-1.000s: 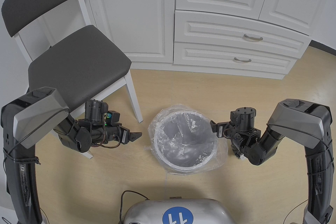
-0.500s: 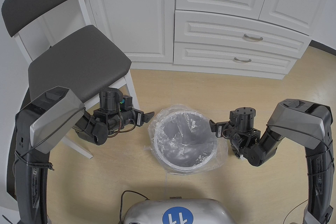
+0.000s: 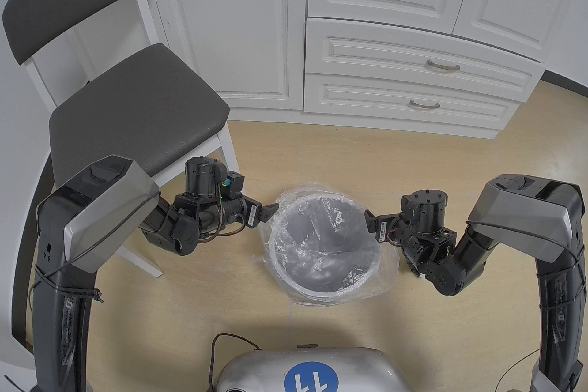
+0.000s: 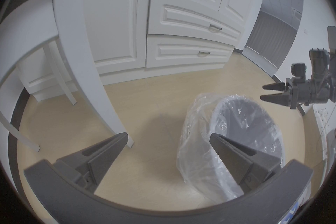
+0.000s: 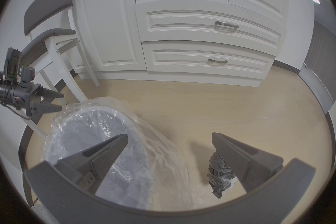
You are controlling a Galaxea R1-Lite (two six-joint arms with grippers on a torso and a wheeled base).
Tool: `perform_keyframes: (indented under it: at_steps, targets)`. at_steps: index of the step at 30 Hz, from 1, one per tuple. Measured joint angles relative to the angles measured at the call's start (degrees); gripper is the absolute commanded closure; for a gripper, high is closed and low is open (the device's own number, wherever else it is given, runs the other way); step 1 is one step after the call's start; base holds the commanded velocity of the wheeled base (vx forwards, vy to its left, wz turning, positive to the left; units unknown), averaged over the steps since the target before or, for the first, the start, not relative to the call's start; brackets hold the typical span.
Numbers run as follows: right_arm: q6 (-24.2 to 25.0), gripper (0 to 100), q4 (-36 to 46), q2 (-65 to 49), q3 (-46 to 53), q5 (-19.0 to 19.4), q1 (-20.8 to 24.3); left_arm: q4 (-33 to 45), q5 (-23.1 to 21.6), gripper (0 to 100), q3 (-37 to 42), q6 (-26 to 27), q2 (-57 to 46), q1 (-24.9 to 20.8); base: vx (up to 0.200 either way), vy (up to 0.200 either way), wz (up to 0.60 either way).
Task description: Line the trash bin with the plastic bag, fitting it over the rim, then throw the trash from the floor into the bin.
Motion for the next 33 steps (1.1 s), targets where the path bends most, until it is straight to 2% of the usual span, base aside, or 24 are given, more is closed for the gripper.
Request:
perform_keyframes:
  at_steps: [6,11,28,33]
  targets:
    - [0.0,0,0.0,-0.3,0.1,0.0,0.2,-2.7,-0.2,0,5.4,0.0,-1.5,0.6,0.0,0.0,0.0]
    - [0.1,0,0.0,-0.4,0.4,0.0,0.7,-4.2,-0.1,0,7.0,0.0,-2.0,0.6,0.0,0.0,0.0]
    - [0.1,0,0.1,0.8,0.3,0.0,0.7,-1.1,-0.5,0,1.7,-0.4,4.0,1.5,0.0,0.0,0.0]
    - [0.1,0,0.0,1.1,0.2,0.0,0.7,-0.9,-0.4,0,-0.9,-2.1,6.9,1.5,0.0,0.0,0.0]
